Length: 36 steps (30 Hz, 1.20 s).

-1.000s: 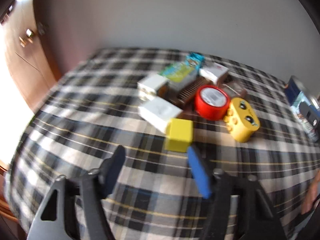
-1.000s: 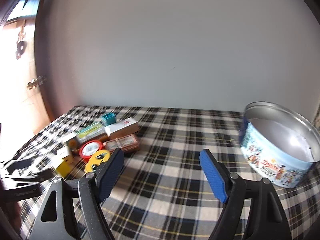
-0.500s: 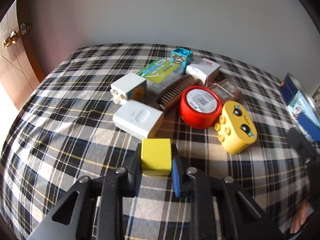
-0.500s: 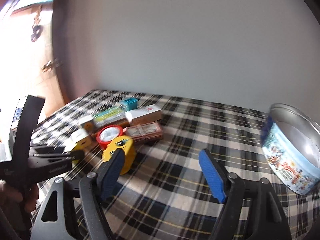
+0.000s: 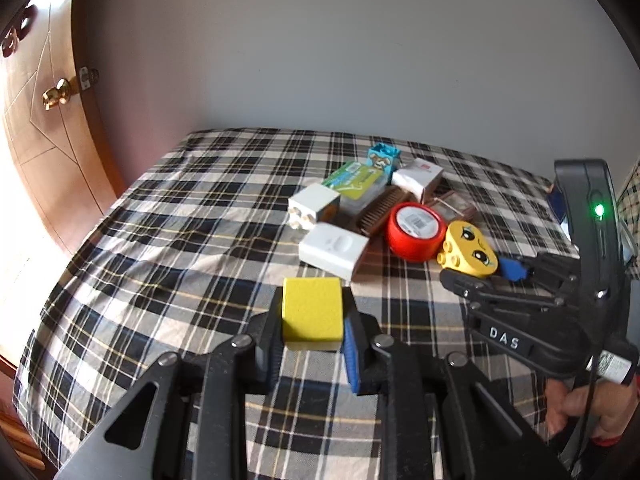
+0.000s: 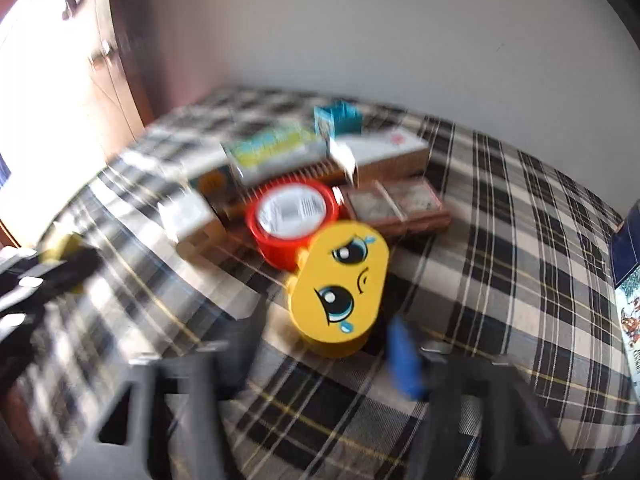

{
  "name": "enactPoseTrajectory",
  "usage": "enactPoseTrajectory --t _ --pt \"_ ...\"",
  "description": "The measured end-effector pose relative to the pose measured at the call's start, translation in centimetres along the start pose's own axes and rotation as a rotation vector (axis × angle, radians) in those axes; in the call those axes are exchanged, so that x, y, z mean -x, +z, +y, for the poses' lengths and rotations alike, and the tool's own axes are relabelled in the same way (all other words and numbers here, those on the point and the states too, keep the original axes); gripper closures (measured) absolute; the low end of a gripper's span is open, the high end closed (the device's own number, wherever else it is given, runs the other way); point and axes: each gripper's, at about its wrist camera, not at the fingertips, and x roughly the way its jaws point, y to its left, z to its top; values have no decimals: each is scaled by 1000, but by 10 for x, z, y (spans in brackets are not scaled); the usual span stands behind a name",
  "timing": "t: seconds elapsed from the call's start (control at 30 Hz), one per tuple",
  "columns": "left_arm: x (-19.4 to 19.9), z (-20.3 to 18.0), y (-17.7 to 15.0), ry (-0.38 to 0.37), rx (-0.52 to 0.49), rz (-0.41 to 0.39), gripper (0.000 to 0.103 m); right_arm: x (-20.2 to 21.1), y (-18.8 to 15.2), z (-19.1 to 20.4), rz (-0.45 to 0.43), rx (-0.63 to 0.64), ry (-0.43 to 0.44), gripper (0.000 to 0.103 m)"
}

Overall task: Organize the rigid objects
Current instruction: 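Grasp the yellow cube with the left gripper while the right grasps the yellow face block, then carry both blocks over the silver tin and open both grippers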

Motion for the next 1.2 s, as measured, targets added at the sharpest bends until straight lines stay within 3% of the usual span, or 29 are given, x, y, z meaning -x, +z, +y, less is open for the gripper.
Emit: enactPoseTrajectory --t 0.17,0.3,0.37,0.5,0.73,0.97,1.2 --pt "4 -18 4 -40 -12 -1 80 14 -10 -20 -23 -41 62 58" --pt "14 -45 18 -53 -62 -52 80 63 -10 -42 -184 -52 81 58" --pt "17 -63 27 -64 -90 -76 80 86 -12 -54 -270 -49 42 58" --pt "19 -111 47 -99 -147 -122 80 124 -21 -92 -380 -36 -132 58" --pt "10 -200 69 -199 -222 -178 80 157 -42 -184 -398 -180 -285 58" --pt "2 -289 76 -337 -298 -214 80 179 -64 -255 -433 -247 -444 58" --pt "-23 -356 83 -464 -316 -175 80 190 -90 -321 -464 -363 -534 58"
